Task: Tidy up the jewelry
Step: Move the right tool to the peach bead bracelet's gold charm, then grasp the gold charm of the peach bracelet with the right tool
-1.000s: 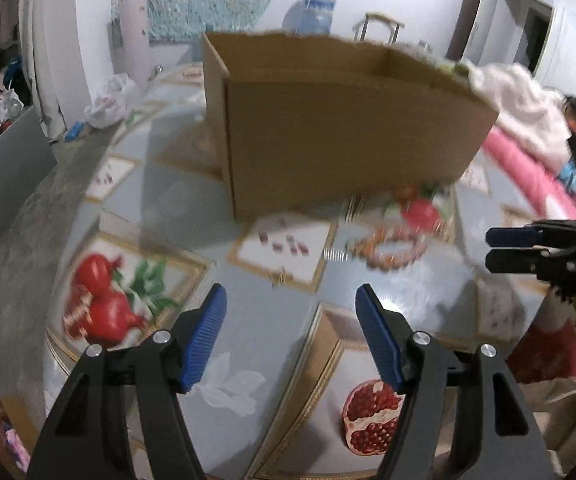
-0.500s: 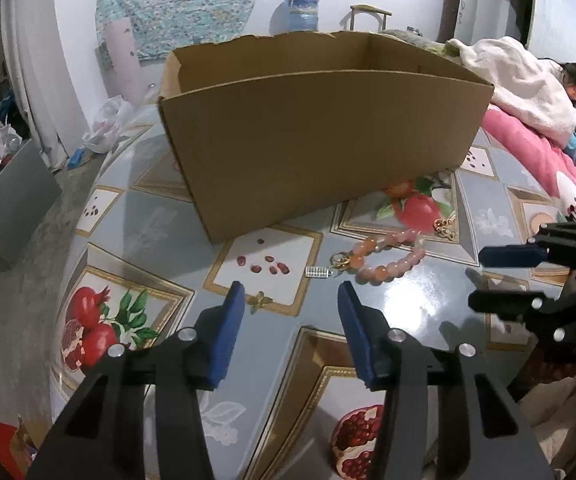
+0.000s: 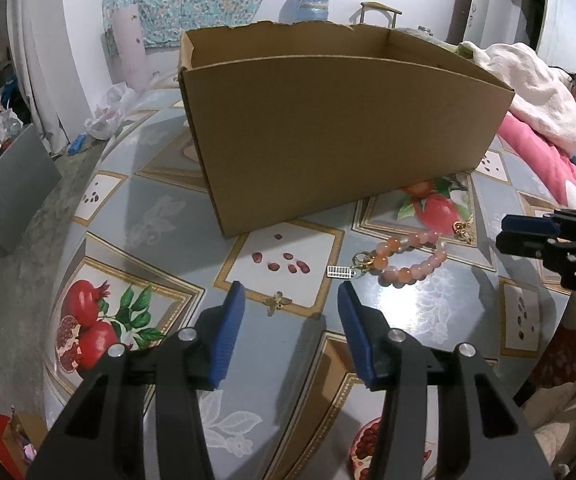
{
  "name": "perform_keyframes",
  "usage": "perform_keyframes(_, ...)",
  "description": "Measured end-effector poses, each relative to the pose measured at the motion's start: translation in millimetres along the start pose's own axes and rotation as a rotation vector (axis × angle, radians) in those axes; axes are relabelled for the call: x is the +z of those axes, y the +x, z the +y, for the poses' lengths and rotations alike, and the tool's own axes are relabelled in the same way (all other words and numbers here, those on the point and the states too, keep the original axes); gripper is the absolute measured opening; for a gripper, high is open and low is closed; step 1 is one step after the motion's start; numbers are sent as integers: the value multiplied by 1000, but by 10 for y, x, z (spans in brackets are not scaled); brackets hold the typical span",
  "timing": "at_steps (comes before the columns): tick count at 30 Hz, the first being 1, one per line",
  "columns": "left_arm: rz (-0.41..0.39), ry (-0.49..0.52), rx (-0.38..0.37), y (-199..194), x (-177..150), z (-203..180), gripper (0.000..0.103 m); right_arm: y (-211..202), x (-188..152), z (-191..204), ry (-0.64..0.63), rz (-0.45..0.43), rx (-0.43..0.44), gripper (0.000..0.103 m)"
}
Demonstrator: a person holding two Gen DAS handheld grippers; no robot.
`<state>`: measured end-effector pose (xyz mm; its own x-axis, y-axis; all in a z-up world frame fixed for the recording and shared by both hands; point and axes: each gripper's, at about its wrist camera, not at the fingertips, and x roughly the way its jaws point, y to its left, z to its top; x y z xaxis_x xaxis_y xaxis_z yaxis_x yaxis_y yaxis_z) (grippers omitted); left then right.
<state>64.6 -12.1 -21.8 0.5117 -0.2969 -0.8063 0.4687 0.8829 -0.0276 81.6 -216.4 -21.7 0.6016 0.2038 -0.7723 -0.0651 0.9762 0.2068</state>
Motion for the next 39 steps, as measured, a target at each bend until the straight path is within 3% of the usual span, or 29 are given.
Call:
perform_keyframes(6,-1,-9,-7,31,13,56,47,95,84,85,-28,8,4,24)
perform_keyframes(19,3,9,-42,108,37,100,47,335,117,348,-190,60,-132,24)
perform_keyframes(23,7,9,-44,122,34,127,47,382,120,407,-188,73,-134,15)
perform_keyframes(39,19,-2,-35,91,-46,178,47,267,31,390,-145,80,-125,4)
